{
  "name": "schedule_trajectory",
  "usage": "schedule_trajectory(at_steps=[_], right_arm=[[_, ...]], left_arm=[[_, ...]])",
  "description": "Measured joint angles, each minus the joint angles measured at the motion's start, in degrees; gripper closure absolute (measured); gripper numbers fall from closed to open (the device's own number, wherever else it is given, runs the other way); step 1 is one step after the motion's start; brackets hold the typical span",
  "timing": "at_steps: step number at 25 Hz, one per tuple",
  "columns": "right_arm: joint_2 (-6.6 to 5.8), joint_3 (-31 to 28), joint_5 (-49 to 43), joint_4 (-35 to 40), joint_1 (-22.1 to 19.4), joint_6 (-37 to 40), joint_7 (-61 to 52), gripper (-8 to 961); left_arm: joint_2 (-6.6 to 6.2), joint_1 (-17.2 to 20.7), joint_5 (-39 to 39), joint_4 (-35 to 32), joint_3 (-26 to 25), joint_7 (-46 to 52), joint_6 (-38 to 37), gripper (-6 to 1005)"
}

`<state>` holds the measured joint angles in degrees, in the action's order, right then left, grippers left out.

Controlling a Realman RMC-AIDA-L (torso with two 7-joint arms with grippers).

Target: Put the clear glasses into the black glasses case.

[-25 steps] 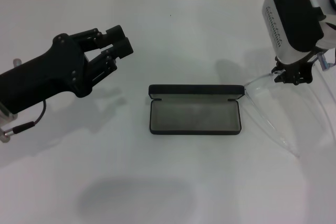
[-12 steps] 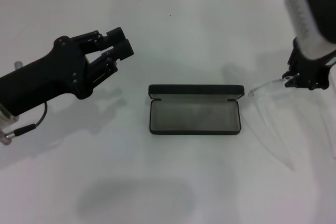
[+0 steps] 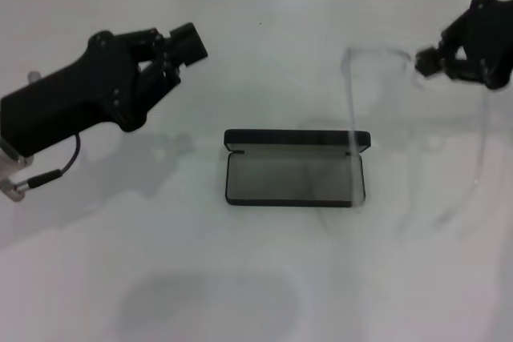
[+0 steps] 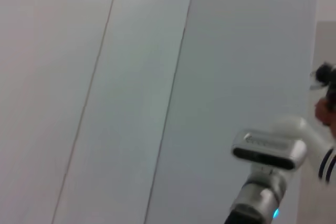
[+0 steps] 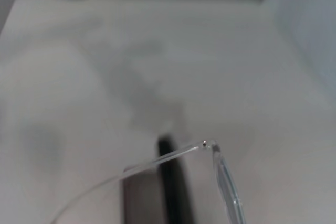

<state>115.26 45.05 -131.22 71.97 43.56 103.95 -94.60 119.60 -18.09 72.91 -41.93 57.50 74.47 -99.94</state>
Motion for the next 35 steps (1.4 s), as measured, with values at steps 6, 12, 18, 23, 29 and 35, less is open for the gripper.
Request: schedule_trajectory(at_steps=[6, 12, 18, 23, 29, 35], right_arm=[[0.12, 1.22, 21.08, -5.02, -8.77, -8.26, 2.22, 913], [0.19, 1.87, 33.22, -16.79, -9.09, -11.13, 7.32, 913], [0.40, 5.61, 37.58, -24.74, -5.45, -10.81, 10.07, 913], [0.58, 11.06, 40.45, -26.08, -4.80, -11.61, 11.01, 913], [0.66, 14.10, 44.93, -28.63, -4.51, -11.67, 13.01, 913], [0.66, 16.95, 47.30, -29.53, -4.20, -11.00, 13.35, 913]], left_arm=[[0.22, -2.12, -3.33, -0.02, 1.02, 1.59, -5.45, 887], [0.11, -4.71, -6.06, 0.05, 6.69, 2.21, -5.86, 913], [0.17, -6.01, -6.05, 1.07, 8.22, 1.88, -5.79, 930], [0.19, -5.90, -6.18, 3.15, 7.84, 0.39, -5.69, 939], [0.19, -6.06, -6.26, 6.76, 7.85, -2.25, -5.68, 939], [0.20, -6.15, -6.29, 9.00, 7.89, -4.21, -5.57, 939]])
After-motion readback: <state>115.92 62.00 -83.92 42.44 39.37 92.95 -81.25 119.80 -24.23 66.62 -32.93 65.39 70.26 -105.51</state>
